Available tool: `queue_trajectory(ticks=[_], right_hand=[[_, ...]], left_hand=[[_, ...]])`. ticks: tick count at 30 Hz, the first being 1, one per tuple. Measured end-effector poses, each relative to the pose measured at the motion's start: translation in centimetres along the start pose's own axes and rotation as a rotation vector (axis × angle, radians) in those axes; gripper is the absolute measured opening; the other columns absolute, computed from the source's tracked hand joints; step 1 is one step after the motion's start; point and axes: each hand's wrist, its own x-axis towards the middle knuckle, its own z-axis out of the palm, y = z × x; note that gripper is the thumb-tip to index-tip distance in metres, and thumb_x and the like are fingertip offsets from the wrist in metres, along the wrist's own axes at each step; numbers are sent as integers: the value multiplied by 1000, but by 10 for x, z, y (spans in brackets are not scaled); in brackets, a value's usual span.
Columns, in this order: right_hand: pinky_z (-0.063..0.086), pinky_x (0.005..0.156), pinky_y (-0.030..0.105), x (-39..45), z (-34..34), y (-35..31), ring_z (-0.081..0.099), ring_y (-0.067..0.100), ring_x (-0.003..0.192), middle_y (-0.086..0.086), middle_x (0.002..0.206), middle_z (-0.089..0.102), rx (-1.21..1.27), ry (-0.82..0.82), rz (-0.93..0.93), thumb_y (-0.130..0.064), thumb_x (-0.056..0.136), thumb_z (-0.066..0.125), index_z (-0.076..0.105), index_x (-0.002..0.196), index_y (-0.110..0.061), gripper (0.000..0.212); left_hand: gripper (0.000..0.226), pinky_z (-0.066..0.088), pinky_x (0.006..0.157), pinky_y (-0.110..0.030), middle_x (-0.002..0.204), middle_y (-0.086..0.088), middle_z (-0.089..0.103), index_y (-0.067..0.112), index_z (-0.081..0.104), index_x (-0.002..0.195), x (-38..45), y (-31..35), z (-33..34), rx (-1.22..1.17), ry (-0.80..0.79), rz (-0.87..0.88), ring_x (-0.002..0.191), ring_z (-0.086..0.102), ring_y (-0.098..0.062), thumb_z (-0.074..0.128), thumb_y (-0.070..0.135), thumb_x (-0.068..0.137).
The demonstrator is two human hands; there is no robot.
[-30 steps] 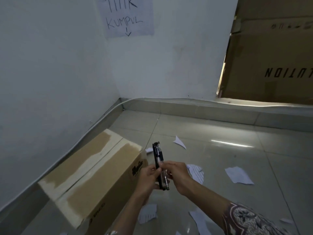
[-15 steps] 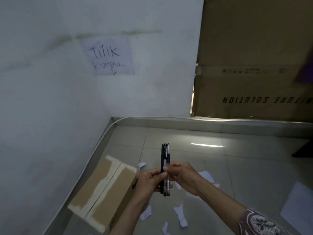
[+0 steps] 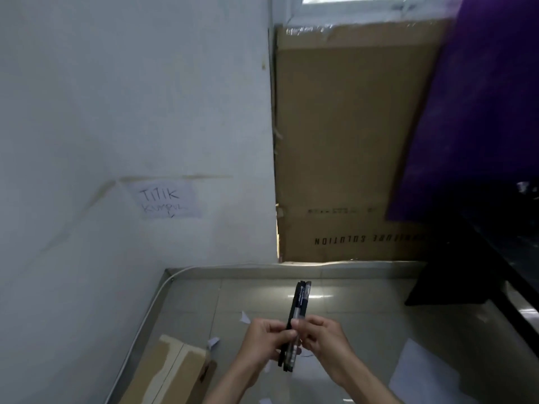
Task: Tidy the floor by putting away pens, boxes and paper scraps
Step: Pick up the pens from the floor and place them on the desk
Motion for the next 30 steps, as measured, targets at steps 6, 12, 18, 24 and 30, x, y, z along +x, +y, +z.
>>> queue_trajectory(ticks=[6, 12, 18, 24, 30], right_hand=[[47, 55, 20, -57, -18, -63, 55, 12, 53, 6, 59, 61, 22, 83, -72, 4, 79, 64, 66, 78, 4, 2], [41, 56, 20, -90, -31, -101, 51, 12, 57, 5, 63, 61, -32, 125, -94, 1, 80, 65, 67, 80, 1, 3], [41, 53, 18, -111, -49, -125, 50, 10, 56, 6, 65, 59, 7, 176, -184, 3, 81, 62, 66, 86, 5, 7], [41, 51, 19, -122, -80, -147, 54, 13, 58, 10, 71, 59, 16, 289, -281, 6, 79, 64, 61, 91, 1, 13], [39, 48, 22, -118, -136, -187, 54, 14, 55, 5, 65, 58, -13, 396, -369, 7, 78, 63, 57, 85, -5, 15]], left_hand=[[13, 52, 51, -24, 63, 1, 72, 11, 73, 80, -31, 64, 39, 69, -97, 82, 55, 65, -9, 64, 1, 82], [11, 43, 58, -19, 60, 11, 69, 17, 74, 80, -42, 100, 65, 164, -117, 122, 62, 58, -5, 68, 8, 80], [11, 28, 43, -15, 55, 3, 60, 0, 73, 88, -31, 126, 83, 250, -247, 222, 46, 40, -4, 68, 5, 80], [11, 36, 43, -16, 61, -2, 65, -6, 71, 86, -15, 151, 122, 278, -371, 287, 48, 50, -7, 69, 3, 79], [18, 36, 41, -19, 47, 0, 57, 7, 67, 58, 28, 187, 175, 331, -413, 334, 41, 49, -9, 74, 5, 75]])
